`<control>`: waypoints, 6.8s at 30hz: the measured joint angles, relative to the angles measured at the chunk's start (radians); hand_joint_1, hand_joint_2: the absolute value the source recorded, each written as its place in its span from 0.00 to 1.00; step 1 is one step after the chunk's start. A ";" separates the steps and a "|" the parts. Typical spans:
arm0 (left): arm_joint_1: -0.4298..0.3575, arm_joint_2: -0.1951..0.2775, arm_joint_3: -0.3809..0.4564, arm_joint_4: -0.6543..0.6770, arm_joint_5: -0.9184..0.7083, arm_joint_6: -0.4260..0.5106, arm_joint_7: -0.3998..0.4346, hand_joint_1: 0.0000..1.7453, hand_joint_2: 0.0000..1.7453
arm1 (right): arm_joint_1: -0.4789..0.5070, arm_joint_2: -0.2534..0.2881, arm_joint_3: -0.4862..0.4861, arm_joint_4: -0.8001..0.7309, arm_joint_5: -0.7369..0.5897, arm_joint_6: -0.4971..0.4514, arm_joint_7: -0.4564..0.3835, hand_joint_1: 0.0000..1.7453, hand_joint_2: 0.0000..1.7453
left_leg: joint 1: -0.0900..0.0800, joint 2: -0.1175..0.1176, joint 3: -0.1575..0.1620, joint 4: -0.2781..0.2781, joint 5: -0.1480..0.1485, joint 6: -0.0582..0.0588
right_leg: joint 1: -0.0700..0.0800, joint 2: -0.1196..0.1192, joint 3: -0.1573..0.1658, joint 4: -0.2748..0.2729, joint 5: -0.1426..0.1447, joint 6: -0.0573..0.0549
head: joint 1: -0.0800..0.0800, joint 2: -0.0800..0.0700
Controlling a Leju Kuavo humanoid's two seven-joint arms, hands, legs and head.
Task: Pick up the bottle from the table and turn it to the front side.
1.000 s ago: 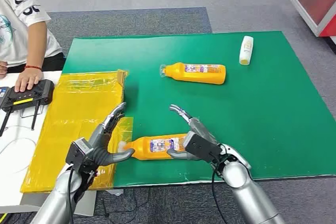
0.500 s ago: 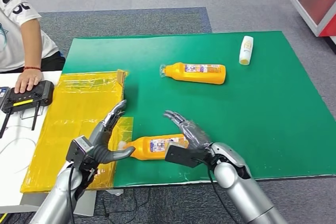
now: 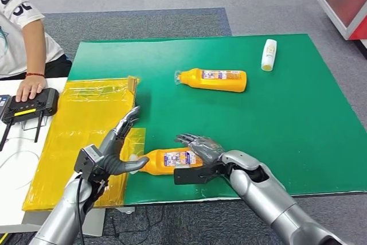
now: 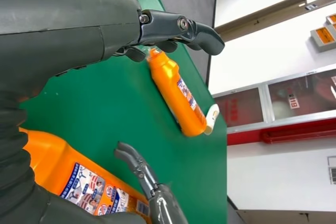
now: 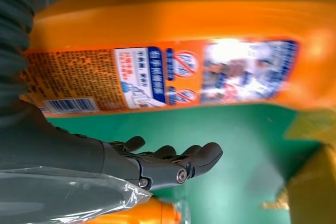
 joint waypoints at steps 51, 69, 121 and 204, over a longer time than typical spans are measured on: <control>-0.060 0.015 0.001 0.064 0.004 -0.014 -0.021 0.00 1.00 | -0.187 -0.079 0.196 0.207 -0.272 0.026 -0.040 1.00 1.00 | 0.000 0.000 0.001 0.000 0.000 0.000 | 0.000 0.000 0.001 0.000 0.001 0.001 | 0.000 0.000; -0.026 0.020 0.001 0.064 0.016 0.001 -0.021 0.00 1.00 | 0.051 -0.124 -0.155 0.048 -0.531 0.082 -0.183 1.00 1.00 | 0.000 -0.001 -0.001 0.000 0.000 0.001 | 0.000 -0.002 0.000 0.000 0.000 0.000 | 0.000 0.000; -0.136 0.026 0.001 0.274 0.500 -0.548 -0.009 0.00 1.00 | 0.134 0.078 -0.167 -0.185 -0.435 0.035 -0.179 1.00 1.00 | 0.000 -0.001 -0.001 0.000 0.001 0.001 | 0.000 -0.002 0.000 0.000 0.000 0.000 | 0.000 0.000; -0.221 0.157 -0.294 0.083 0.009 -0.145 0.104 1.00 1.00 | 0.168 0.115 -0.299 -0.147 -0.480 -0.032 -0.151 0.00 1.00 | 0.000 -0.001 -0.001 0.000 0.001 0.000 | 0.000 -0.002 0.000 0.000 0.000 0.000 | 0.000 0.000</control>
